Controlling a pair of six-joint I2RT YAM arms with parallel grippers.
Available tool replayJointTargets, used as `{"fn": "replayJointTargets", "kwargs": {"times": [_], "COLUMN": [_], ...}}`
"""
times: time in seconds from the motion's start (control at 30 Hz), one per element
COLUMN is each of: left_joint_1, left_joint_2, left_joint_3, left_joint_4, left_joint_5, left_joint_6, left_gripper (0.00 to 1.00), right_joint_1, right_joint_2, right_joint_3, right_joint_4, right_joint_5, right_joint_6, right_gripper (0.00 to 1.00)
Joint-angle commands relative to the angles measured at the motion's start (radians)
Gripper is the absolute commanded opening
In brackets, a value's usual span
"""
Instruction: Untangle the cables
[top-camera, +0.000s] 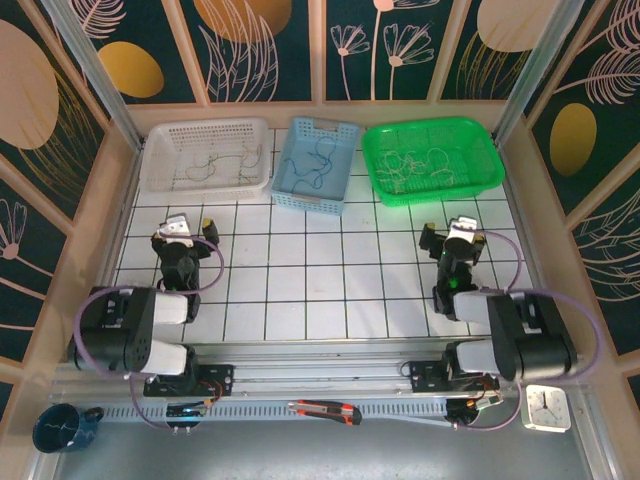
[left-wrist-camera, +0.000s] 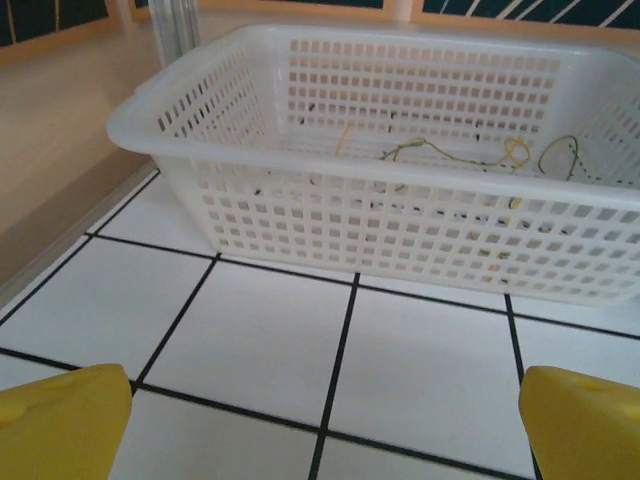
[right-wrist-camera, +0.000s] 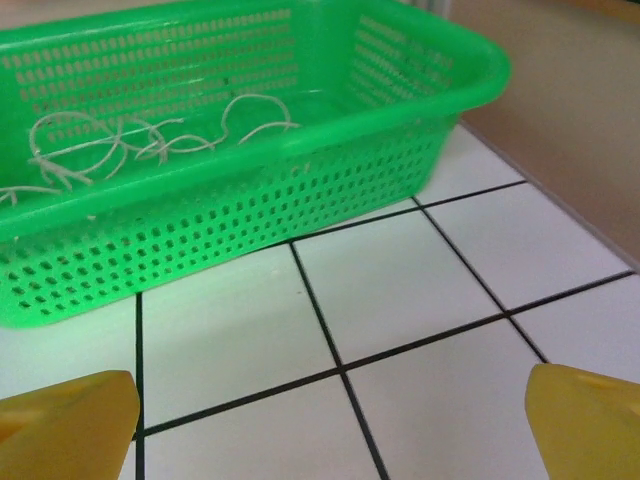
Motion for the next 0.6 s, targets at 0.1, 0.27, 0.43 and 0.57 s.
{"fn": "replayJointTargets", "kwargs": {"times": [0.1, 0.27, 0.43, 0.57], "left_joint_1": [0.007, 0.006, 0.006, 0.007], "left_joint_2": [0.079, 0.077, 0.080, 0.081], "left_joint_3": [0.020, 0.044, 0.042, 0.046], "left_joint_4": [0.179, 0.126, 0.129, 0.127], "left_joint_5": [0.064, 0.067, 0.063, 0.065], "left_joint_6": [0.049, 0.047, 0.046, 0.045], "left_gripper": [0.99, 0.99, 0.99, 0.99], "right_joint_1": [-0.153, -0.157, -0.131, -0.139], "right_joint_2": [0.212, 0.197, 0.198, 0.199], "right_joint_3": [-0.017, 0.021, 0.022, 0.029], "right_joint_4": [0.483, 0.377, 0.383, 0.370], "right_joint_5": [-0.289, -0.306, -0.266, -0.284], "right_joint_6": [0.022, 0.021, 0.003, 0.007], "right_gripper": [0.99, 0.99, 0.99, 0.99]}}
